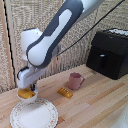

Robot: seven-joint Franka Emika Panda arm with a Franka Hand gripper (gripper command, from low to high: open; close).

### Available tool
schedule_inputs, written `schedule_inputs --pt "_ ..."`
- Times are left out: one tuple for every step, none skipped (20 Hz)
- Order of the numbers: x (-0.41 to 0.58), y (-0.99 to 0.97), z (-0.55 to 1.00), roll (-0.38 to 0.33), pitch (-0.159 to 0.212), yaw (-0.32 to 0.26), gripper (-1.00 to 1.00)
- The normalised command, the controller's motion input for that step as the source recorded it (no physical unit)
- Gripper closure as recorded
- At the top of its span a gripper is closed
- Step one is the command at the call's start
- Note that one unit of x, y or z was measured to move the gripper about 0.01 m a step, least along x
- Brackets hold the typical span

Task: Kindly move the gripper close to the hot dog bowl. Grip the bowl lightly with the gripper, taking care not to crush the hot dogs. Elevate the bowl a little, ensuring it remains flat to stop hot dogs from tumbling. Transport the gripper and bowl to the white plate, then lower it down cautiously. Relinquish the gripper, letting the bowl rest on the plate.

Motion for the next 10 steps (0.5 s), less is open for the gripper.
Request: schedule_inputs --pt "-0.146 0.01 -0.49 -0.068 0.0 0.065 1.0" --pt "-0.143 0.0 -0.49 -0.055 0.002 0.05 1.0" --pt "-0.129 0.0 -0.46 -0.041 0.008 0.037 1.0" --pt "-0.126 0.0 -0.45 -0.036 0.014 0.019 1.0" --pt "-0.134 0.0 -0.41 -0.03 0.023 0.0 1.0" --pt "-0.14 0.0 -0.37 -0.024 0.025 0.0 1.0" --pt "-0.16 0.0 -0.35 -0.03 0.026 -0.012 1.0" --pt "-0.163 0.0 -0.35 -0.039 0.027 -0.025 1.0" --pt "-0.157 0.0 -0.31 -0.04 0.027 -0.028 1.0" --pt "-0.154 0.0 -0.33 -0.043 0.028 -0.032 1.0"
